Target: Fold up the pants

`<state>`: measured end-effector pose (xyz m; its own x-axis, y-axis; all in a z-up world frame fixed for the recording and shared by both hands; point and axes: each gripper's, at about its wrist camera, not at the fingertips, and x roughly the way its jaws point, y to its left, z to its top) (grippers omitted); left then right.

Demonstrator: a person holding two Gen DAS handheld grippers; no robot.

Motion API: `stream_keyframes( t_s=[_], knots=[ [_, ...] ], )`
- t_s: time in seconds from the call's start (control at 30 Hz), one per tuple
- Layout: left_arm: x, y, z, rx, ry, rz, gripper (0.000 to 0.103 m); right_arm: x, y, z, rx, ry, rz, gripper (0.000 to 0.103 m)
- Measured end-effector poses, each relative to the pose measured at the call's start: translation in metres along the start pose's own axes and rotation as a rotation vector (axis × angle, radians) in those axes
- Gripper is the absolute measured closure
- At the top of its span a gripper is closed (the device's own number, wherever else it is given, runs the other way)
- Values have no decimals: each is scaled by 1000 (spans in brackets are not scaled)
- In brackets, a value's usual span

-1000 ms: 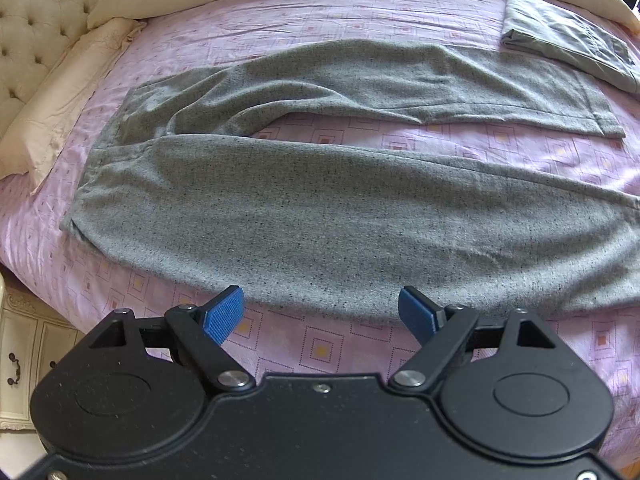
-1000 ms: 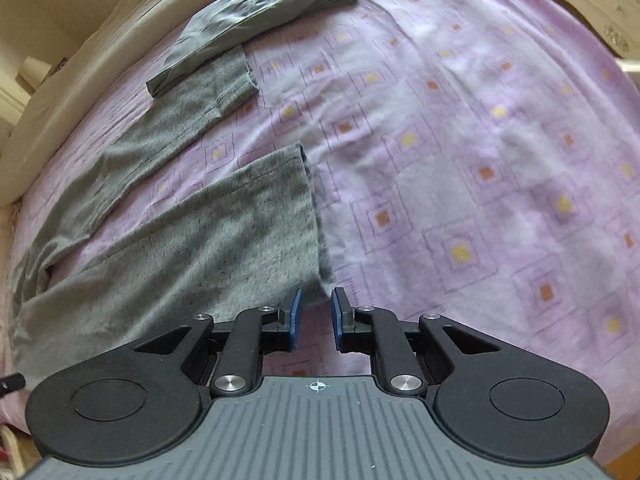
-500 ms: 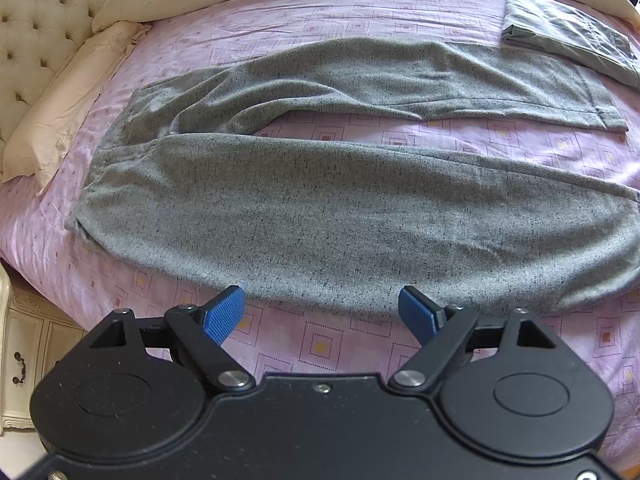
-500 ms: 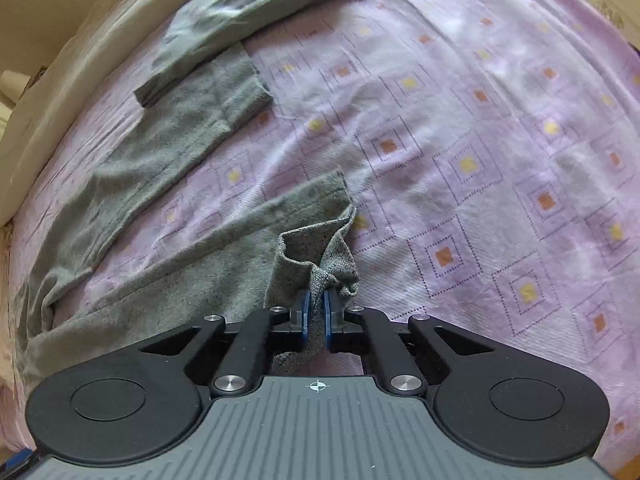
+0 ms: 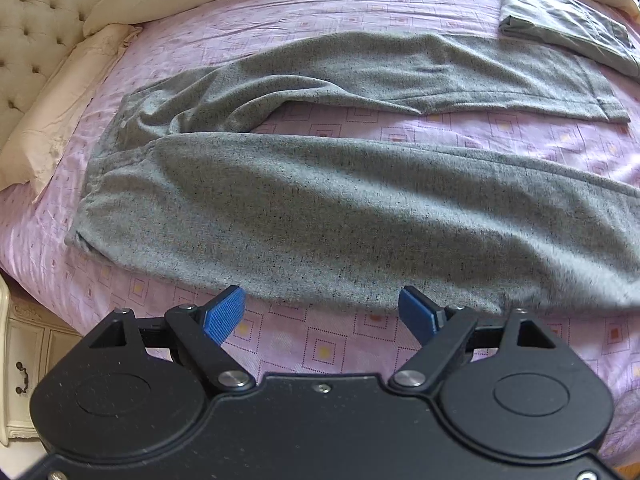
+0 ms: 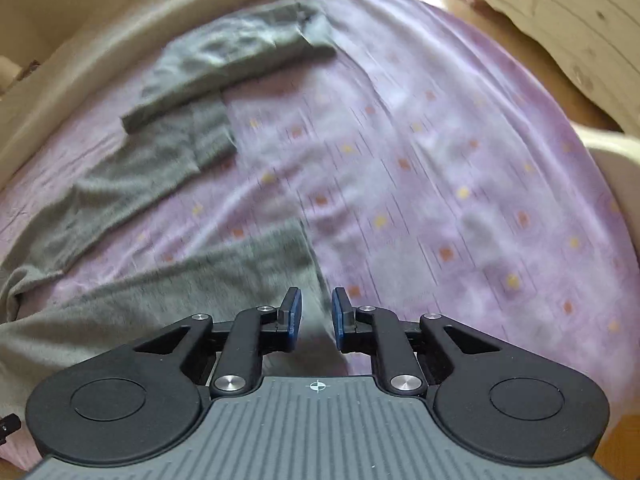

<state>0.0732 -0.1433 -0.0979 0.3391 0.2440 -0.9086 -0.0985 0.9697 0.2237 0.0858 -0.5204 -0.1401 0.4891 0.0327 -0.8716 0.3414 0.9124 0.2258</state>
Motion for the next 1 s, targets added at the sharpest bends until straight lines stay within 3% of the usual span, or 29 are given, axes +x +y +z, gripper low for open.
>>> stream_keyframes(
  t_s=[0.07,0.2,0.3,0.4,0.43,0.47,0.6,0.8,1.0],
  knots=[
    [1,2,0,-13,4,-6,18,18,-1,18,-15,16,66,72],
    [0,4,1,-28,10,3,18,67,-6,36,-4,73,64,71],
    [-3,9,2,-50,11,13,18,88,-9,36,31,131,79,71],
    [-2,16,1,-71,23,24,18,96,-1,31,2,175,37,71],
    [-2,18,1,-76,26,28,18,94,2,31,-11,173,27,74],
    [-2,20,1,-81,28,33,18,93,6,31,-31,175,27,97],
    [-3,30,6,-108,34,38,18,86,24,34,-198,137,-25,98],
    [-7,51,25,-128,-9,56,18,103,10,44,-63,158,-87,98],
    [4,82,50,-139,-31,48,18,96,17,47,-6,150,-144,94]
  ],
)
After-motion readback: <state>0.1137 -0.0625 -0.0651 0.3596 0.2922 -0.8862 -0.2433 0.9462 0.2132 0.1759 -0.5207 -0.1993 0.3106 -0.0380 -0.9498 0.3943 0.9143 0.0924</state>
